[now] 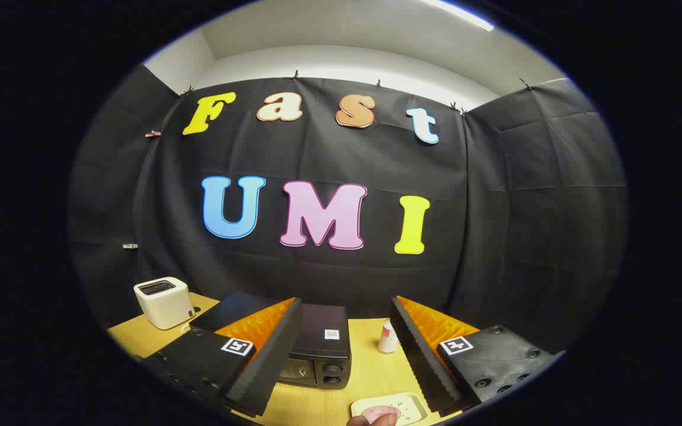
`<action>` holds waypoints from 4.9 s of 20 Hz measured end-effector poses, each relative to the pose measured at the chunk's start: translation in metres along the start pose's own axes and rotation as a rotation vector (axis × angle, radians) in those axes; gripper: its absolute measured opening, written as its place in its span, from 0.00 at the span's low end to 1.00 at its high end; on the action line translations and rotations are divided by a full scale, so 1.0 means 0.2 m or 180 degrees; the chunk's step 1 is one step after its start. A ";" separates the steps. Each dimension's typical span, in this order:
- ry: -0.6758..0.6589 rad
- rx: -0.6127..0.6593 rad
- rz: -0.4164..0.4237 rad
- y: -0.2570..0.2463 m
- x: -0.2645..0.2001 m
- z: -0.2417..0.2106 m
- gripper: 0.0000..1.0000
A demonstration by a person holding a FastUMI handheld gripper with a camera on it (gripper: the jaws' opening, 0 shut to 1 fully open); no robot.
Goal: Open the toaster oven, put the food inside, and close the toaster oven door.
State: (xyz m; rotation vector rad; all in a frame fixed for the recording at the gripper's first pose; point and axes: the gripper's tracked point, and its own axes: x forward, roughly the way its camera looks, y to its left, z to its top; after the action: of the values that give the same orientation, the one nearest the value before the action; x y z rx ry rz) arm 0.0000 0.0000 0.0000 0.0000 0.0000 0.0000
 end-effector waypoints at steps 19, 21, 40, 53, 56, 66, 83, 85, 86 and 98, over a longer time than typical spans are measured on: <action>-0.0023 0.0056 0.0023 0.09 0.01 0.02 0.97; -0.0014 0.0085 0.0034 0.14 0.01 0.02 0.97; 0.0862 -0.0113 0.0382 0.94 0.30 -0.70 0.98; 0.1244 0.0117 0.0198 0.92 0.38 -0.92 0.99; 0.1263 0.0181 0.0204 0.93 0.33 -0.93 0.98; 0.1422 0.0328 0.0279 0.93 0.07 -0.99 0.99; 0.2156 -0.0023 0.0416 0.92 -0.30 -1.34 0.98; 0.2358 0.0045 0.0441 0.91 -0.36 -1.42 0.99; 0.2451 0.0086 0.0434 0.90 -0.38 -1.45 0.98; 0.2600 0.0212 0.0716 0.32 -0.53 -1.31 0.98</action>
State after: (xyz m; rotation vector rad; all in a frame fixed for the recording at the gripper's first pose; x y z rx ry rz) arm -0.1062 0.0649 -0.2618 0.0667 0.8169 0.2250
